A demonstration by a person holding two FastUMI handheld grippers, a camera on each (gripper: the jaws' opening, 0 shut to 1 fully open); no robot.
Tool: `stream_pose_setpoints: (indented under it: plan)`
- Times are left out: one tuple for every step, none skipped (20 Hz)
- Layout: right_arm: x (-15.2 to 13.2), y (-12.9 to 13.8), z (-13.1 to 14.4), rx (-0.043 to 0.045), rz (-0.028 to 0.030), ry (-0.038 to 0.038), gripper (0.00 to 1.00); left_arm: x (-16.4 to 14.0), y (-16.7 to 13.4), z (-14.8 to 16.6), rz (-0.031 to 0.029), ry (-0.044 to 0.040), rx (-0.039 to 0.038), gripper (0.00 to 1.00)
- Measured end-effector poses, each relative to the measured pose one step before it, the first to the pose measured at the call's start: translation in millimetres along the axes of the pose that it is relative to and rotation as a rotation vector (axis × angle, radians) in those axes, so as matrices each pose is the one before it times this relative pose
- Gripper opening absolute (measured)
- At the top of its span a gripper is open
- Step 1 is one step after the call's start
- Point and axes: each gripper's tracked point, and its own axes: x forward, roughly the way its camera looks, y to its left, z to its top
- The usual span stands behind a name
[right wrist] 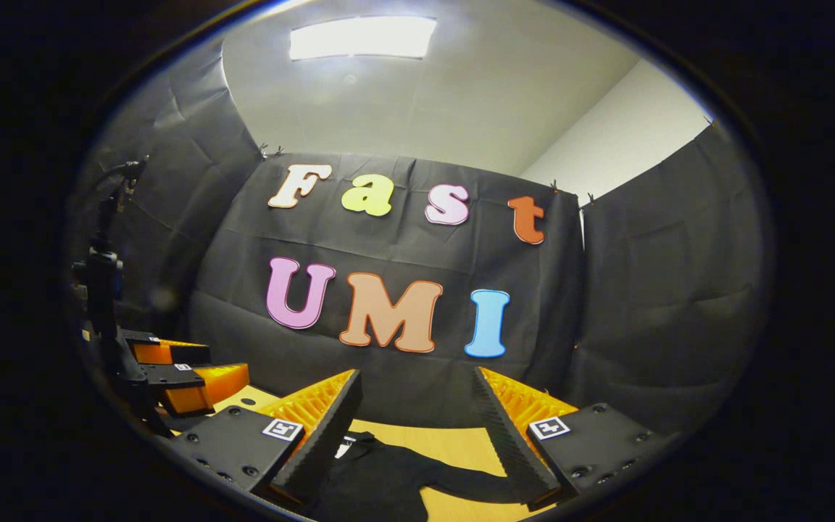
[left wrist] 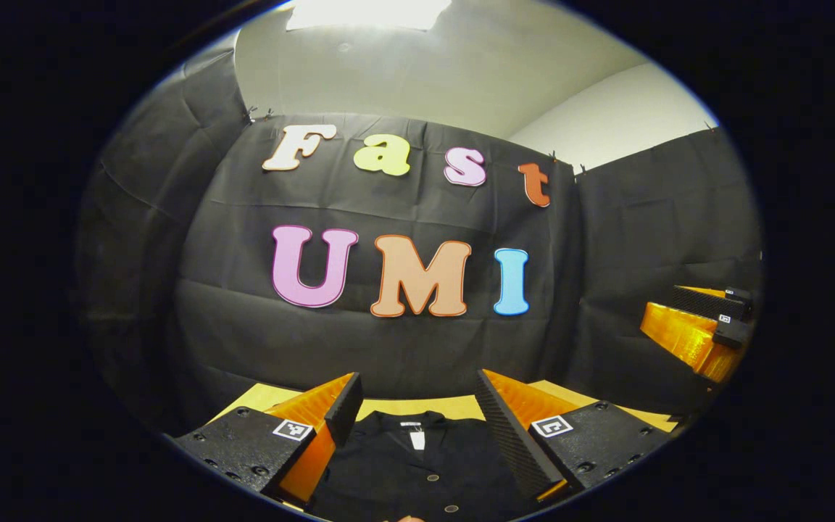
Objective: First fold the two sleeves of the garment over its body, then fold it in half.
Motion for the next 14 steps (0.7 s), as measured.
stream_pose_setpoints:
  plan:
    - [1.12,2.61,-0.92,0.00035,0.00704,0.00318,0.99,-0.86,1.37,2.03,0.00194,-0.00709,0.00414,0.93]
    - [0.14,1.85,-0.06,0.00127,0.0039,0.00013,0.99,-0.35,1.4,-0.87,0.00179,-0.00729,0.00147,0.93]
    - [0.16,1.53,-0.6,0.00522,0.00245,0.00133,0.99,-0.41,-0.12,1.34,-0.00015,-0.00314,0.00012,0.98]
    - [0.87,0.49,-1.57,0.01063,0.00074,0.0038,0.99,-0.42,1.54,-0.19,0.00045,-0.00147,0.00003,0.97]
    - [1.37,0.82,-1.87,0.01318,-0.00002,0.00565,0.99,0.03,1.64,0.62,0.00173,-0.00049,0.00071,0.97]
    - [1.55,0.42,-2.07,0.01195,-0.00016,0.00576,0.99,1.55,3.45,1.09,0.00478,-0.00189,0.00269,0.97]
    - [0.94,-0.91,-1.27,0.00922,-0.00312,0.00494,0.99,-0.27,2.65,0.44,0.00431,-0.00078,0.00364,0.97]
    - [1.72,-2.62,-0.95,0.00789,-0.00576,0.00279,0.99,-0.7,1.57,-0.14,0.00313,-0.00187,0.00432,0.98]
    - [1.1,-0.82,0.83,0.00763,-0.00474,-0.00058,0.99,0.67,1.08,1.55,0.00124,-0.0025,0.00231,0.97]
    - [-0.01,0.21,-0.26,0.0066,-0.0015,-0.0016,0.97,-1.18,0.13,0.27,-0.00036,-0.00299,0.00154,0.93]
    - [0.09,0.34,1.55,0.0028,-0.00189,-0.00307,0.97,0.34,-0.4,0.58,-0.00143,-0.00188,0.00099,0.97]
    - [-0.09,0.04,-0.99,0.00064,-0.00205,-0.00033,0.97,-1.18,-0.3,-0.9,-0.00101,-0.00015,-0.00016,0.97]
    - [-0.11,-0.6,-0.95,0.00128,-0.00119,0.00199,0.97,-0.57,0.66,0.32,-0.00127,0.00066,-0.00106,0.97]
    - [0.47,0.16,-1.62,0.00405,-0.00112,0.00243,0.97,1.41,-0.55,-0.51,-0.00057,0.00125,-0.00001,0.95]
